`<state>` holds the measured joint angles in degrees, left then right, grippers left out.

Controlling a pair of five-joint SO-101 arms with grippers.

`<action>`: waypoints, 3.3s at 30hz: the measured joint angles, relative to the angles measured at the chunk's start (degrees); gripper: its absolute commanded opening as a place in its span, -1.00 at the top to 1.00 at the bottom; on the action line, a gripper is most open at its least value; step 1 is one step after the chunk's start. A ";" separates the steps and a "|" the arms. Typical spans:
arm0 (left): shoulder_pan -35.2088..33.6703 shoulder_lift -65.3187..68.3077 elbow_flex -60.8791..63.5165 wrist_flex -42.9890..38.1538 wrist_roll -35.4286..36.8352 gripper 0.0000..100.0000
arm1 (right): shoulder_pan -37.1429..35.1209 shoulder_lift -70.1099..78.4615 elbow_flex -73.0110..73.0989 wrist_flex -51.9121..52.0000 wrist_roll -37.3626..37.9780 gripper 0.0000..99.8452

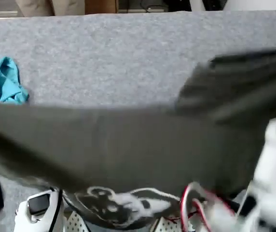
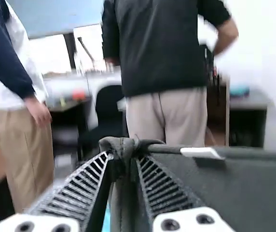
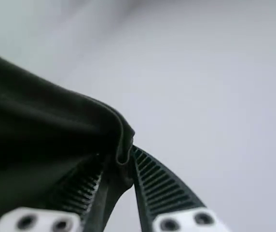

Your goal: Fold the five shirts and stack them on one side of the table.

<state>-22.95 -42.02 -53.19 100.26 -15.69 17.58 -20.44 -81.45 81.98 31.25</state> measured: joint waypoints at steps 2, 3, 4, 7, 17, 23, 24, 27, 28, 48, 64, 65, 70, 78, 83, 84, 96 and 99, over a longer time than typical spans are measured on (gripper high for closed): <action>0.00 0.00 7.03 -1.76 0.00 0.96 | -0.53 0.00 7.74 -2.64 0.00 0.99; 0.00 0.00 11.43 -3.52 0.00 0.96 | -1.49 0.09 12.13 -4.31 0.00 0.99; 0.00 -0.09 16.35 -5.63 0.00 0.96 | -2.46 0.09 16.97 -6.15 0.00 0.99; 0.09 -0.09 31.12 -14.59 0.00 0.96 | -6.59 0.35 32.70 -12.66 0.00 0.99; 5.45 1.05 86.59 -62.33 0.00 0.95 | -16.44 10.99 70.86 -37.71 2.64 0.99; 8.35 1.05 101.80 -79.03 0.00 0.96 | -16.97 18.90 71.21 -40.35 2.64 0.99; 8.35 1.05 101.89 -79.56 0.00 0.96 | -16.97 19.34 70.86 -40.35 2.64 0.99; 8.35 1.05 101.89 -80.53 0.00 0.96 | -16.97 19.69 68.75 -38.68 2.64 0.99; 8.35 1.05 101.89 -80.62 0.00 0.96 | -16.97 19.69 67.78 -37.71 2.64 0.99; 8.35 1.05 100.22 -51.08 -5.54 0.96 | -19.08 19.69 51.08 10.64 18.90 0.99; 8.35 0.97 102.95 -43.43 -11.52 0.96 | -17.41 9.49 69.80 18.46 19.96 0.99; 8.35 0.97 103.12 -43.43 -11.52 0.96 | -17.41 7.12 73.58 17.23 19.96 0.99; 8.35 0.97 104.00 -43.43 -11.52 0.96 | -17.41 -5.63 94.42 9.32 19.96 0.99; 8.35 0.97 107.34 -43.43 -11.52 0.96 | -17.41 -18.99 124.75 -2.02 20.31 0.99; 8.35 0.97 107.43 -43.43 -11.52 0.96 | -17.41 -22.15 135.21 -6.24 20.31 0.99; 8.35 0.97 107.43 -43.43 -11.52 0.96 | -17.41 -22.51 136.79 -6.68 20.31 0.99; 8.26 0.97 107.96 -43.43 -11.52 0.96 | -4.13 -27.78 144.79 -8.62 26.73 0.99; 8.26 0.97 107.96 -43.43 -11.52 0.96 | -1.49 -29.63 144.88 -6.68 29.19 0.99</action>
<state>-14.68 -41.05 54.77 56.84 -27.21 16.09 -50.07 63.43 75.30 60.44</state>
